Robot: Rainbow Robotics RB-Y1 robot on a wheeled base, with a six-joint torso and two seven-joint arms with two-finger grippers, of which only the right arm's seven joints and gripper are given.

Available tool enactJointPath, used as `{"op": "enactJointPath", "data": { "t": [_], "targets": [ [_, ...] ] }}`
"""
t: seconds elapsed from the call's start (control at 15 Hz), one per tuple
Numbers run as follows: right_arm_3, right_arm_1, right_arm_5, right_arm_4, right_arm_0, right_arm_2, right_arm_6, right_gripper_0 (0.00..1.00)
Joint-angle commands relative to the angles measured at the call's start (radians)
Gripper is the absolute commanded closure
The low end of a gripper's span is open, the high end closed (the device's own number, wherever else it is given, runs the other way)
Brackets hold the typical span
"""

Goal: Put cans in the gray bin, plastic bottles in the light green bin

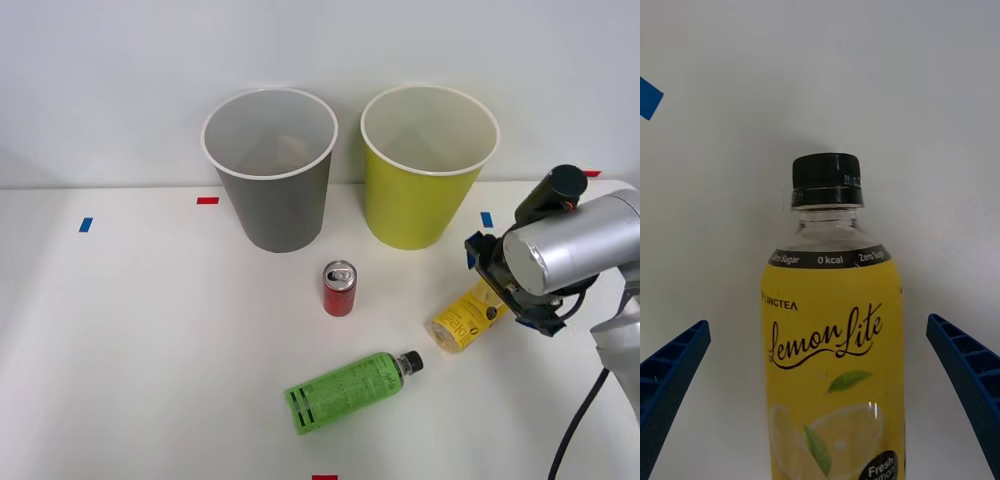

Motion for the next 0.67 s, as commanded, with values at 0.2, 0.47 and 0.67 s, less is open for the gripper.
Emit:
{"op": "enactJointPath", "data": {
  "t": [0.2, 0.47, 0.67],
  "targets": [
    [0.049, -0.014, 0.000, 0.006, -0.009, 0.014, 0.008, 0.00],
    [0.090, -0.016, -0.002, 0.012, -0.022, 0.031, 0.015, 0.00],
    [0.090, -0.016, -0.004, 0.015, -0.021, 0.039, 0.019, 0.00]
  ]
}}
